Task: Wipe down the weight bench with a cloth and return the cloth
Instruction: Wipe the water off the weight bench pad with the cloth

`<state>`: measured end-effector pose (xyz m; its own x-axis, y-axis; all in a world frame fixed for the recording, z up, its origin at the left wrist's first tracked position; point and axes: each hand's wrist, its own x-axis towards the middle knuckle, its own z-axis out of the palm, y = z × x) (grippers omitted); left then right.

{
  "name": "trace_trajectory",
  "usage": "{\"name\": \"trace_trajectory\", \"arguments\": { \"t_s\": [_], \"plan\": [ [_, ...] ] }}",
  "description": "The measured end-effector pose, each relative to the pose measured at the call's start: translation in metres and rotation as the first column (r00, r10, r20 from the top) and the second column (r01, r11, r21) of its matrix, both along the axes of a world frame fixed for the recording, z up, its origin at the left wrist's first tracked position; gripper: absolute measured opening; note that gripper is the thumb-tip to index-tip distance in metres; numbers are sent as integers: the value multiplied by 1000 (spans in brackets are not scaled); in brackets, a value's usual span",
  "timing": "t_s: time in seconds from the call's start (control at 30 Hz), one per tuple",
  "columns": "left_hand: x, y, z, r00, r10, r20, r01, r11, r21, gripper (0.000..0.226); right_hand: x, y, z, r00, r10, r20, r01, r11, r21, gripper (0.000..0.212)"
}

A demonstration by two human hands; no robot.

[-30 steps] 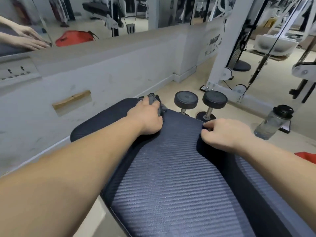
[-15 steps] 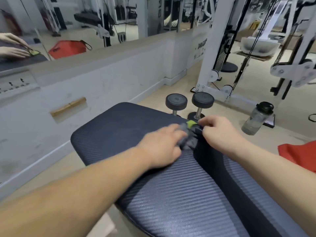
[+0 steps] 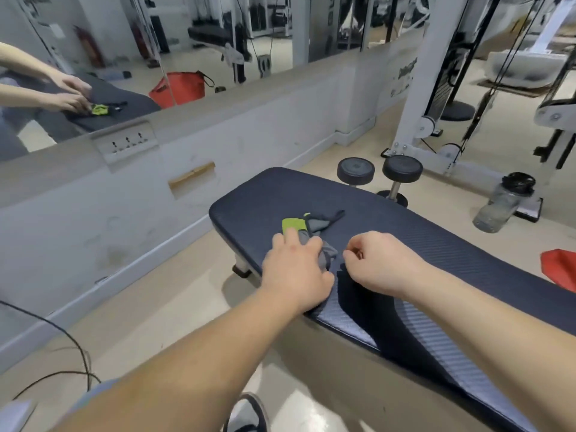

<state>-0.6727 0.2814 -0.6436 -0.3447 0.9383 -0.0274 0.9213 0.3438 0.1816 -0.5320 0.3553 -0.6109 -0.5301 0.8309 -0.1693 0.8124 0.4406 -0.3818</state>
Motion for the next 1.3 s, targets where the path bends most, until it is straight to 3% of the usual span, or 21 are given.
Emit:
{"name": "trace_trajectory", "arguments": {
  "t_s": [0.13,0.33,0.4,0.47,0.5,0.53,0.6,0.77,0.9,1.13,1.3],
  "plan": [
    [56,-40,-16,990,110,92,-125,976,178,41,14,-24,2,999,-15,40,14,999,32,29],
    [124,-91,-51,848,197,492,-428,803,415,42,34,-41,-9,999,-30,-14,30,1000,-6,32],
    [141,-93,-61,632,230,740,-638,697,328,45,32,-40,-5,998,-28,-51,29,999,13,33],
    [151,-88,-65,286,246,926,-828,549,110,48,30,-40,-3,997,-12,-79,13,1000,13,33],
    [153,-85,-65,166,250,954,-872,488,24,49,28,-40,-3,996,2,-85,-2,1000,8,34],
    [153,-80,-64,88,244,966,-894,447,-31,49,26,-41,-4,996,17,-91,-16,1000,3,35],
    [147,-72,-58,26,219,975,-915,399,-66,48,20,-42,-5,994,36,-107,-36,999,2,36],
    [86,-53,-65,68,306,950,-933,355,-48,48,8,-45,-8,983,58,-175,-54,998,29,37],
    [18,-41,-62,168,410,896,-906,422,-24,42,-3,-42,-14,981,53,-188,-42,997,62,36],
    [-86,-7,-50,257,480,839,-880,476,-2,35,-45,-20,-20,969,80,-233,-61,995,84,20],
    [-159,17,-51,372,518,770,-841,539,43,31,-97,17,-20,981,159,-110,-142,978,153,25]
  ]
}}
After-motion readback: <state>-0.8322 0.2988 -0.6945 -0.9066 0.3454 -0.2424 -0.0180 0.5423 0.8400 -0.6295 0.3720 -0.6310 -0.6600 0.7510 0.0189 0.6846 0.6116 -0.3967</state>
